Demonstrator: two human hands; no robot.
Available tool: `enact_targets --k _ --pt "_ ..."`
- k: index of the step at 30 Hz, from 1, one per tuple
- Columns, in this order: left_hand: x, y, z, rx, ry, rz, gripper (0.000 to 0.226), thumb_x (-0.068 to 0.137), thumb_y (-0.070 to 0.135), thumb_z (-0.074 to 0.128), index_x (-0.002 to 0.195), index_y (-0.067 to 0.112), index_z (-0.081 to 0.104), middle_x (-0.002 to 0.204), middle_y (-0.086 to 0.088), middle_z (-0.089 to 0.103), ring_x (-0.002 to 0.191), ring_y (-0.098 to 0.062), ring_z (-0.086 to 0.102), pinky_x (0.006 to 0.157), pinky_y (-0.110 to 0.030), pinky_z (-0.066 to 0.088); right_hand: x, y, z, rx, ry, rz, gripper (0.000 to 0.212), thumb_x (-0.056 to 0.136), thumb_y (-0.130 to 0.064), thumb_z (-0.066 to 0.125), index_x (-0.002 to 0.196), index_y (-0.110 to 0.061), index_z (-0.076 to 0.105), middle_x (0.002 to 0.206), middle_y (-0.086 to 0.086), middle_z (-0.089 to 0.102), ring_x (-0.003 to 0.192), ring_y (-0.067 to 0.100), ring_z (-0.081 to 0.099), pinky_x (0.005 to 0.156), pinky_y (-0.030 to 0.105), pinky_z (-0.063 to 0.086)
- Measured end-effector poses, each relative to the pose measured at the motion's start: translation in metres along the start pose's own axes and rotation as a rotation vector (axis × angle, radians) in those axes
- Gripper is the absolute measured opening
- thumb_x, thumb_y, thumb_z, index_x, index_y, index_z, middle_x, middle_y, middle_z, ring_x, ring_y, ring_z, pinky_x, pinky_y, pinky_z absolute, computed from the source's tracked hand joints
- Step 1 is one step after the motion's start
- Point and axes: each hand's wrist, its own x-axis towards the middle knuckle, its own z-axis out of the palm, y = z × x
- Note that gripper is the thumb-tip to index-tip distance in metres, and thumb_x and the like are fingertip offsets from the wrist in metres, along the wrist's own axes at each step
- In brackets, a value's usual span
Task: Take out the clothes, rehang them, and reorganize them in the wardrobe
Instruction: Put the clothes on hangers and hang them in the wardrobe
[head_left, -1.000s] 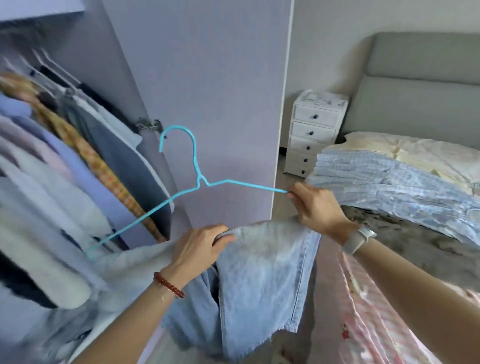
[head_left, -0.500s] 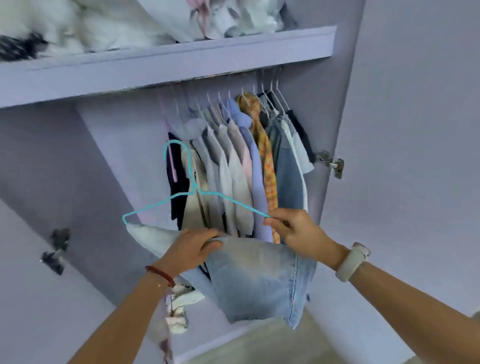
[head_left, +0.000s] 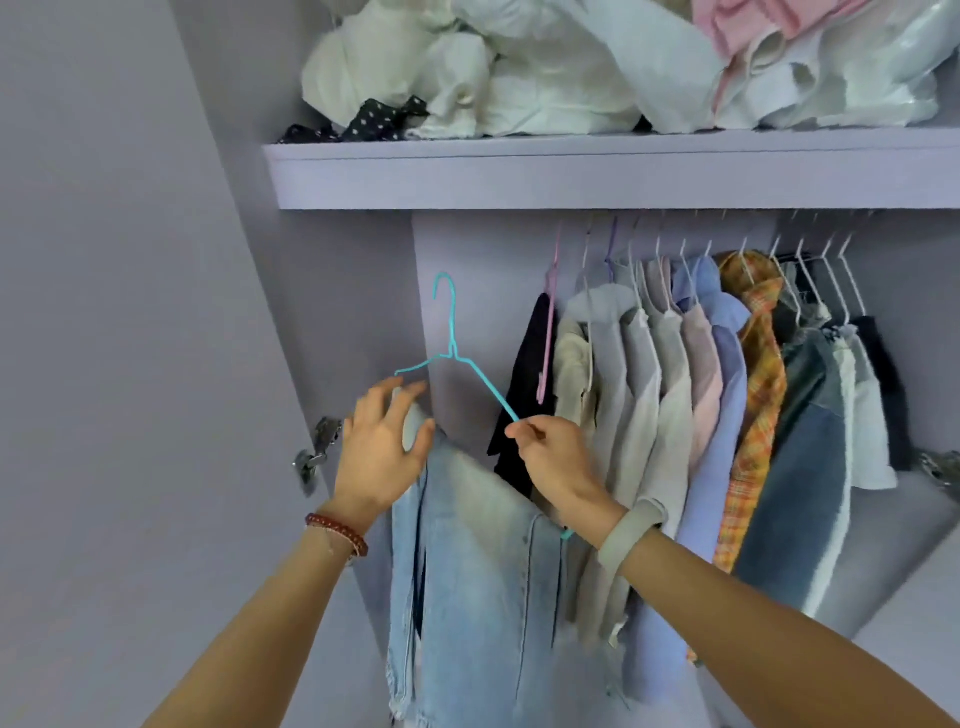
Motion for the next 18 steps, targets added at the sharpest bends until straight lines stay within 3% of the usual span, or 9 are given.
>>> enact_targets --k 4,9,12,15,18 --pt "0.043 0.009 -0.024 -0.008 0.239 0.091 0.042 0.084 0.010 0.060 0.125 0.006 0.053 0.135 -0.020 0.043 0.127 -0.038 0.038 0.097 -0.051 0.035 0.033 -0.008 0.039 0.119 0.117 0.057 0.024 0.090 -0.008 0.043 0.094 -0.008 0.066 0.061 -0.011 0.048 0.053 0.003 0.042 0.048 0.014 0.032" --pt "0.105 0.022 -0.042 0.084 0.421 0.283 0.057 0.082 0.014 0.053 0.138 0.013 0.040 0.148 -0.021 0.026 0.138 -0.038 0.019 0.104 -0.051 0.028 0.071 -0.024 0.065 0.166 0.288 0.015 0.026 0.089 -0.004 0.041 0.097 -0.004 0.065 0.080 0.000 0.057 0.065 0.012 0.049 0.062 0.022 0.035" --pt "0.138 0.022 -0.042 0.166 0.385 0.295 0.066 0.083 0.019 0.050 0.144 0.018 0.027 0.152 -0.021 0.014 0.140 -0.035 0.002 0.111 -0.053 0.014 0.095 -0.037 0.072 0.149 0.399 -0.043 0.025 0.089 -0.002 0.042 0.096 -0.002 0.066 0.082 0.009 0.061 0.066 0.017 0.050 0.057 0.021 0.029" --pt "0.162 0.011 -0.032 0.206 0.295 0.291 0.072 0.087 0.020 0.051 0.145 0.023 0.008 0.153 -0.015 0.000 0.137 -0.030 -0.013 0.114 -0.049 0.003 0.124 -0.048 0.074 0.150 0.475 -0.061 0.025 0.088 -0.001 0.041 0.096 0.001 0.065 0.095 0.019 0.066 0.084 0.028 0.056 0.068 0.025 0.038" --pt "0.173 0.002 -0.022 0.191 0.314 0.331 0.077 0.084 0.017 0.057 0.144 0.022 0.008 0.150 -0.011 -0.006 0.137 -0.032 -0.012 0.112 -0.050 0.005 0.156 -0.054 0.075 0.156 0.521 -0.053 0.024 0.089 -0.001 0.040 0.090 0.006 0.063 0.091 0.025 0.065 0.087 0.037 0.058 0.066 0.029 0.039"
